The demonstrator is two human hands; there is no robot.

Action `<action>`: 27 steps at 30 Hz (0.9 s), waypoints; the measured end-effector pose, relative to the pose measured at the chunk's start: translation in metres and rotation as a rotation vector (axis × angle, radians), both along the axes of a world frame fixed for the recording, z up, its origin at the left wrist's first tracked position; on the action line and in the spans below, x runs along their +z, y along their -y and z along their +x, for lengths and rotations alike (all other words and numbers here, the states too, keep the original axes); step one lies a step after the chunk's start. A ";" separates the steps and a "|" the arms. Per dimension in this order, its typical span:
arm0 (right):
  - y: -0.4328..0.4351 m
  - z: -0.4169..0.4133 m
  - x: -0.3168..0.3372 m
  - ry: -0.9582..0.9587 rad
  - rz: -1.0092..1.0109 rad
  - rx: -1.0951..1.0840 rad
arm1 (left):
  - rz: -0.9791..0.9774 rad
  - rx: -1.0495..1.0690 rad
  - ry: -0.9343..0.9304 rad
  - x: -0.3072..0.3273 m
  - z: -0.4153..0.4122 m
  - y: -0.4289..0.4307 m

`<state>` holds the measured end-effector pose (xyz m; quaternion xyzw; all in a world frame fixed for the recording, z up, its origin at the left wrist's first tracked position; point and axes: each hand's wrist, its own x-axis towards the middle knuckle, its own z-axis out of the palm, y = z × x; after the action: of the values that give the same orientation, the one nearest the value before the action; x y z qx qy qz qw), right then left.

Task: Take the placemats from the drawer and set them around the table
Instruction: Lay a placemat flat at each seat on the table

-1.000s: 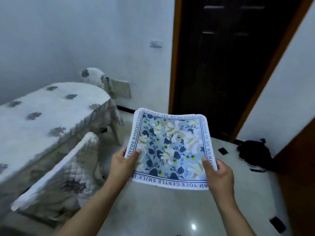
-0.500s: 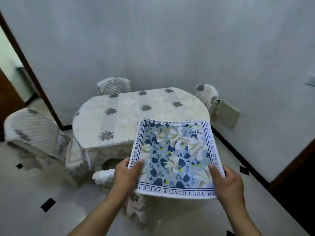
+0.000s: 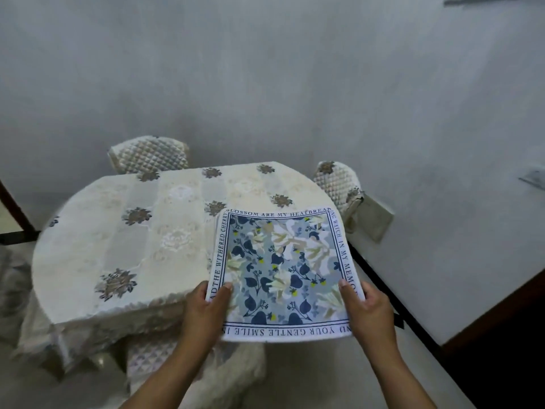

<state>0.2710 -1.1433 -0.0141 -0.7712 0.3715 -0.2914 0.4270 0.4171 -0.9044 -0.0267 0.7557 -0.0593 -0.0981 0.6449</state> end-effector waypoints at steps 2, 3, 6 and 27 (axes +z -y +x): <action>0.022 0.015 -0.003 -0.006 -0.006 -0.014 | 0.006 -0.020 0.028 -0.001 0.016 0.023; 0.034 0.023 -0.004 -0.014 -0.008 -0.017 | 0.009 -0.025 0.045 0.000 0.023 0.036; 0.074 0.048 -0.010 -0.032 -0.008 -0.013 | 0.025 -0.016 0.039 -0.010 0.046 0.075; 0.343 0.268 -0.130 -0.275 0.042 0.378 | 0.526 -0.099 0.060 -0.090 0.205 0.295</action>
<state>0.5394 -1.4866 -0.1446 -0.8504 0.2810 -0.0906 0.4355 0.6219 -1.1991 -0.1166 0.8961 -0.0877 -0.1188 0.4187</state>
